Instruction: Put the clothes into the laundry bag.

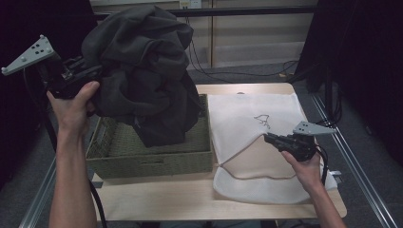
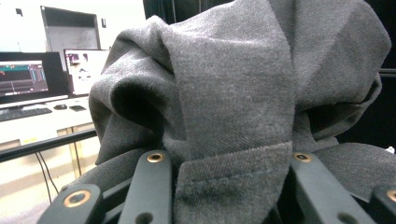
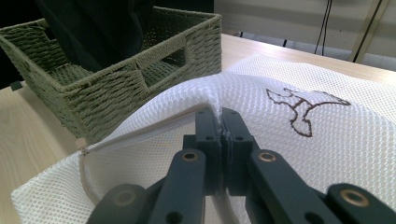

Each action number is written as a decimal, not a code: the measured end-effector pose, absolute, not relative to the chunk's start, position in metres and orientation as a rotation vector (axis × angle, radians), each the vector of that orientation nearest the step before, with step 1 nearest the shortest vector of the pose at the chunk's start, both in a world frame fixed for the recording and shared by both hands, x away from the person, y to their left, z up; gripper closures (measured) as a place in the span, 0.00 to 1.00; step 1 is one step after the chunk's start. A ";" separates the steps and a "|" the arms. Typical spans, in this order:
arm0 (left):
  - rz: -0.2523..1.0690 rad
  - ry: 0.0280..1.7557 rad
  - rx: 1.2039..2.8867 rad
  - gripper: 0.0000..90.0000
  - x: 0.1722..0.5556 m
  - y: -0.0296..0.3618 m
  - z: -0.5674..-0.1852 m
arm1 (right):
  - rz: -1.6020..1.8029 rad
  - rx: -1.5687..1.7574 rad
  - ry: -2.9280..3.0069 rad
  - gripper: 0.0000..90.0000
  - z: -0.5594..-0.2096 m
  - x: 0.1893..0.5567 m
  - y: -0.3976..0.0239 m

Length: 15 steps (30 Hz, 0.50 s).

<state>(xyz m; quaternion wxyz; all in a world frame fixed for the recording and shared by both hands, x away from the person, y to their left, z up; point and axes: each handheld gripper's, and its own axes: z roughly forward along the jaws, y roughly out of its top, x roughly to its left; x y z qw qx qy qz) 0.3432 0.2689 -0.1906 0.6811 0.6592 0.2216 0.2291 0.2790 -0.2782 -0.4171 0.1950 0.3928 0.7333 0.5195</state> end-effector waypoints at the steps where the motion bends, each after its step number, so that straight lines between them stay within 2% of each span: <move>1: 0.527 0.491 1.486 0.74 0.344 0.269 -0.187 | 1.453 1.104 2.055 0.97 -0.417 0.279 -0.278; 15: 0.567 0.484 1.422 0.74 0.339 0.264 -0.151 | 1.455 1.099 2.058 0.97 -0.417 0.279 -0.279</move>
